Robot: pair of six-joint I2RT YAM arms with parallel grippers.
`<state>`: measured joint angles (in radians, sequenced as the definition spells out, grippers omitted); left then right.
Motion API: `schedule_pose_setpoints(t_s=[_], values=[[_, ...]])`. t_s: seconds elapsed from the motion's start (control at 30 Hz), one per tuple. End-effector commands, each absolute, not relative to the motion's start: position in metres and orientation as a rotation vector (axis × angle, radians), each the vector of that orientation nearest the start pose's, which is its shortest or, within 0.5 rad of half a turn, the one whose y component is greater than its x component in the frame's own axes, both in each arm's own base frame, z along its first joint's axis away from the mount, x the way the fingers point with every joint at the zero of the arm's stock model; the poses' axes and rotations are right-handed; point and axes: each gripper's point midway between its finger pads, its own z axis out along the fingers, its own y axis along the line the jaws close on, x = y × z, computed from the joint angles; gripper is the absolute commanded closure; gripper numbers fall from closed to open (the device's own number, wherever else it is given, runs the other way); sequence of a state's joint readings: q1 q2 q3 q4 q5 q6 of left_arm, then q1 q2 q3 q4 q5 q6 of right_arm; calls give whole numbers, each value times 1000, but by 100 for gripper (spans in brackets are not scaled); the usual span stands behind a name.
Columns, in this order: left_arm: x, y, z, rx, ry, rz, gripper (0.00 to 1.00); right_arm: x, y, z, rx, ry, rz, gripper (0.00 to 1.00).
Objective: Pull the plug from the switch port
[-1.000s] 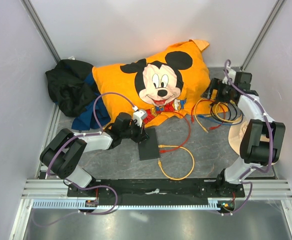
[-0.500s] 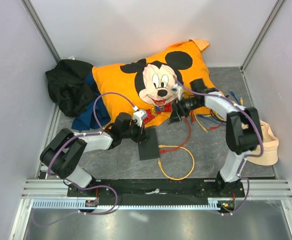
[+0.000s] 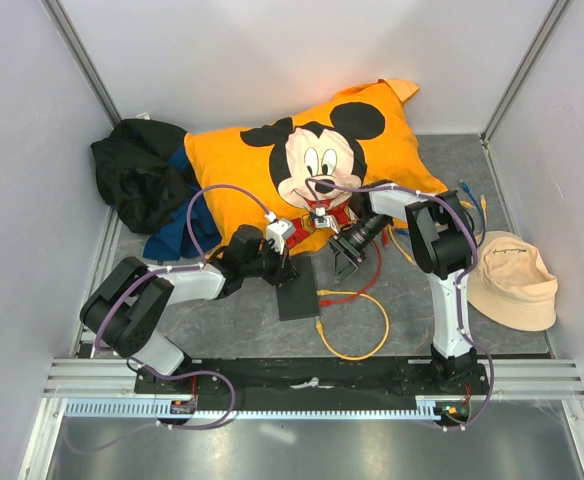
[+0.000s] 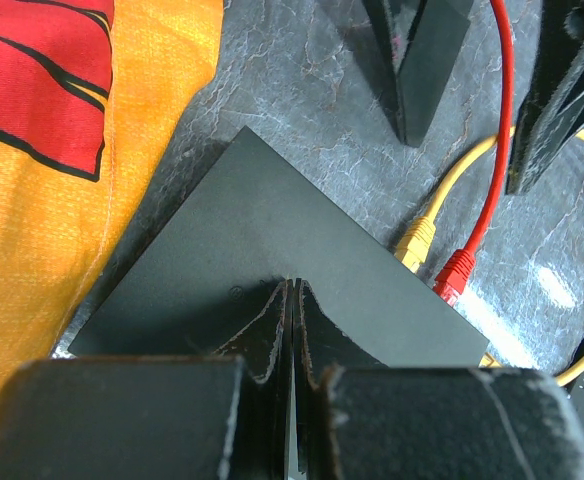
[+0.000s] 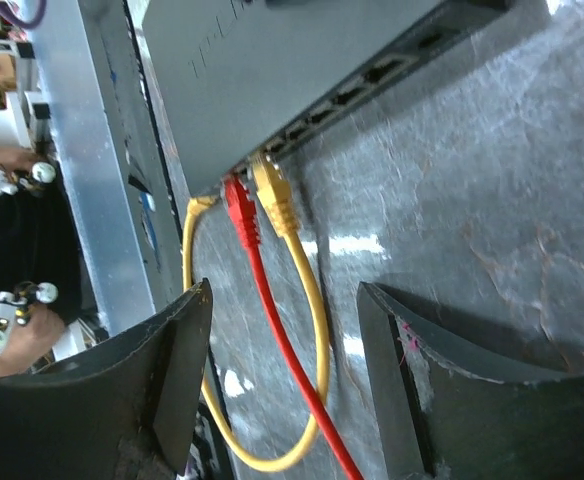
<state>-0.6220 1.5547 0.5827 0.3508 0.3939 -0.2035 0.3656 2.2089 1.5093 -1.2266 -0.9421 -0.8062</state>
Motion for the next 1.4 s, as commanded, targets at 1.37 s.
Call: schedule_pose_setpoints(t_s=[1.37], values=[[184,-246,4,703,2549,-779,98,227,266,-15,-1132,2772,1535,51]])
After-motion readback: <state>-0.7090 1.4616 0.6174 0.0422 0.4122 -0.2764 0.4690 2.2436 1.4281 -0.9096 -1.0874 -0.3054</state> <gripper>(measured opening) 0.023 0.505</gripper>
